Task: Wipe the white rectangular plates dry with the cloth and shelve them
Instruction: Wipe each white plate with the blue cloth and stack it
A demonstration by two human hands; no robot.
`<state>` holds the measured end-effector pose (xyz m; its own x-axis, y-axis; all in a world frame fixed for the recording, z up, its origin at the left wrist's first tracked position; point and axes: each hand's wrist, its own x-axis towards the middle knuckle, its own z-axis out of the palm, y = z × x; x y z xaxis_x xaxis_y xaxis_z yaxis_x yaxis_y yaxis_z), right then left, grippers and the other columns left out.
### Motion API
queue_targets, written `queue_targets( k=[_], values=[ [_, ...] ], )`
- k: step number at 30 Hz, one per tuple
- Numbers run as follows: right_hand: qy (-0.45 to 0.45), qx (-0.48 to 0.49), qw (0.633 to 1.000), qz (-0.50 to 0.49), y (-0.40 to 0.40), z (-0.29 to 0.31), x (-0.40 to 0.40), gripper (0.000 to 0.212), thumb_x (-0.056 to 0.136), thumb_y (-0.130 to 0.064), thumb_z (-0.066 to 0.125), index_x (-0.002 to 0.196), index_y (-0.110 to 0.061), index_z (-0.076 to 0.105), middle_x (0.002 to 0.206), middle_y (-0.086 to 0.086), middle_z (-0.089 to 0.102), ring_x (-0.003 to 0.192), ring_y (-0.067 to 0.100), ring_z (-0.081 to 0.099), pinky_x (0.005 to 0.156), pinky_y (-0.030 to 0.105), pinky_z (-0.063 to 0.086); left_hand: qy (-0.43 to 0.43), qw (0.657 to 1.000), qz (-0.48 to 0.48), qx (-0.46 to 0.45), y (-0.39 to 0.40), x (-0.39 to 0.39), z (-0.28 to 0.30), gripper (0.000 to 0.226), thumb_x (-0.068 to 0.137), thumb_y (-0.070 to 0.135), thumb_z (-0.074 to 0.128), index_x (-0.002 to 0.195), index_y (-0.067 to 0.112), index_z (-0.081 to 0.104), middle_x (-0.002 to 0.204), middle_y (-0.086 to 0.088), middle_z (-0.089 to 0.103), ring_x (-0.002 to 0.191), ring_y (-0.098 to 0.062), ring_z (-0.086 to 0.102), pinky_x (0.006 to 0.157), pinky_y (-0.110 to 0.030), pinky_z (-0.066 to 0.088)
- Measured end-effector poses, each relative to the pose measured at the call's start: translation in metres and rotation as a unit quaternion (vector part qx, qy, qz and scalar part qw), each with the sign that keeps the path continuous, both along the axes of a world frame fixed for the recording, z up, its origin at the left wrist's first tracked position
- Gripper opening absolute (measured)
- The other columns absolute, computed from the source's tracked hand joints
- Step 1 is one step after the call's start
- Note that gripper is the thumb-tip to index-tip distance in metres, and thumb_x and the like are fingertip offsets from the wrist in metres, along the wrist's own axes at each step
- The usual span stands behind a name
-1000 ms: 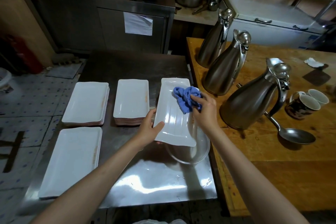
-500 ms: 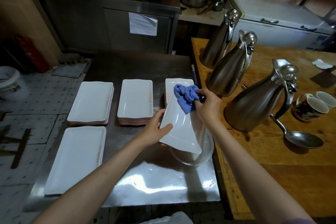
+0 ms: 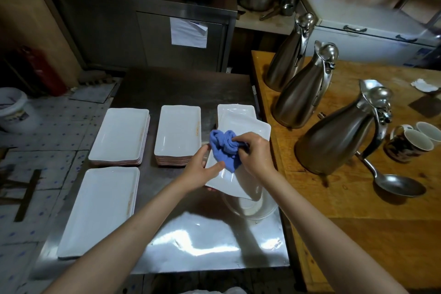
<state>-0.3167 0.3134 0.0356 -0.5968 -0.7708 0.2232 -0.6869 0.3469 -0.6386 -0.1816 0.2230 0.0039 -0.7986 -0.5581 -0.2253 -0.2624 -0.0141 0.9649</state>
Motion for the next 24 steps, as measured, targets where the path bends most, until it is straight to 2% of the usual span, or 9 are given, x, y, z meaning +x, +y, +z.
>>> queue_targets(
  k=[1,5,6,9,12,14,19,22,24],
  values=[
    [0.006,0.001,1.000,0.015,0.002,-0.003,0.003,0.020,0.084,0.002,0.062,0.101,-0.003,0.071,0.102,0.013,0.068,0.095,0.022,0.060,0.086,0.025,0.047,-0.001,1.000,0.002,0.001,-0.001,0.000,-0.001,0.044,0.091,0.016,0.061,0.128,0.027,0.039,0.128,0.010,0.047,0.123,-0.007,0.042,0.100,-0.020,0.038],
    [0.026,0.026,0.998,0.056,0.009,-0.013,0.011,0.023,0.078,0.008,0.061,0.096,-0.003,0.072,0.096,0.013,0.067,0.091,0.024,0.058,0.080,0.024,0.043,-0.013,1.000,0.018,-0.009,-0.004,-0.002,-0.004,0.028,0.091,0.017,0.061,0.110,0.027,0.043,0.106,0.005,0.055,0.101,-0.014,0.056,0.070,-0.006,0.048],
    [0.029,0.027,0.997,0.060,0.010,-0.014,0.013,0.024,0.076,0.009,0.061,0.094,-0.003,0.072,0.095,0.012,0.067,0.090,0.025,0.057,0.079,0.023,0.040,-0.015,1.000,0.024,-0.010,-0.004,-0.001,-0.003,0.032,0.090,0.019,0.061,0.117,0.023,0.043,0.111,0.001,0.055,0.101,-0.014,0.057,0.072,-0.009,0.049],
    [0.035,0.031,0.996,0.070,0.011,-0.014,0.015,0.023,0.075,0.012,0.061,0.087,-0.002,0.073,0.093,0.013,0.067,0.089,0.025,0.056,0.076,0.019,0.038,-0.028,0.999,0.032,-0.007,-0.006,-0.001,-0.005,0.062,0.088,0.031,0.061,0.141,0.016,0.033,0.137,-0.006,0.047,0.121,-0.024,0.052,0.095,-0.029,0.049],
    [0.040,0.036,0.996,0.073,0.015,-0.016,0.016,0.025,0.071,0.016,0.059,0.083,-0.002,0.073,0.091,0.013,0.067,0.087,0.026,0.056,0.073,0.015,0.034,-0.034,0.999,0.030,-0.009,-0.005,0.000,-0.005,0.075,0.078,0.047,0.059,0.142,0.018,0.033,0.139,-0.003,0.046,0.125,-0.025,0.050,0.102,-0.038,0.046],
    [0.037,0.042,0.996,0.071,0.018,-0.019,0.016,0.027,0.070,0.018,0.059,0.081,-0.002,0.074,0.091,0.012,0.066,0.087,0.025,0.054,0.072,0.010,0.031,-0.023,0.999,0.035,-0.004,-0.006,0.000,-0.006,0.072,0.076,0.050,0.059,0.138,0.021,0.037,0.136,-0.006,0.051,0.121,-0.026,0.055,0.100,-0.040,0.048],
    [0.052,0.054,0.994,0.074,0.023,-0.025,0.014,0.028,0.069,0.018,0.060,0.077,-0.005,0.074,0.089,0.009,0.065,0.085,0.024,0.052,0.070,0.009,0.030,0.006,0.998,0.056,0.024,-0.006,-0.001,-0.011,0.053,0.089,0.029,0.059,0.137,0.024,0.037,0.136,-0.003,0.051,0.120,-0.022,0.055,0.098,-0.034,0.049],
    [0.068,0.062,0.992,0.089,0.026,-0.024,0.011,0.026,0.067,0.018,0.065,0.073,-0.006,0.073,0.085,0.008,0.065,0.081,0.027,0.054,0.068,0.014,0.034,0.023,0.997,0.067,0.032,-0.006,0.000,-0.011,0.054,0.092,0.024,0.057,0.141,0.020,0.035,0.138,-0.002,0.050,0.123,-0.019,0.053,0.100,-0.031,0.047],
    [0.093,0.063,0.988,0.103,0.029,-0.024,0.007,0.024,0.065,0.017,0.070,0.071,-0.005,0.073,0.085,0.010,0.065,0.081,0.030,0.056,0.066,0.024,0.045,0.029,0.997,0.071,0.030,-0.007,0.001,-0.012,0.053,0.091,0.023,0.057,0.139,0.021,0.036,0.135,0.001,0.052,0.122,-0.018,0.054,0.099,-0.031,0.047]
  ],
)
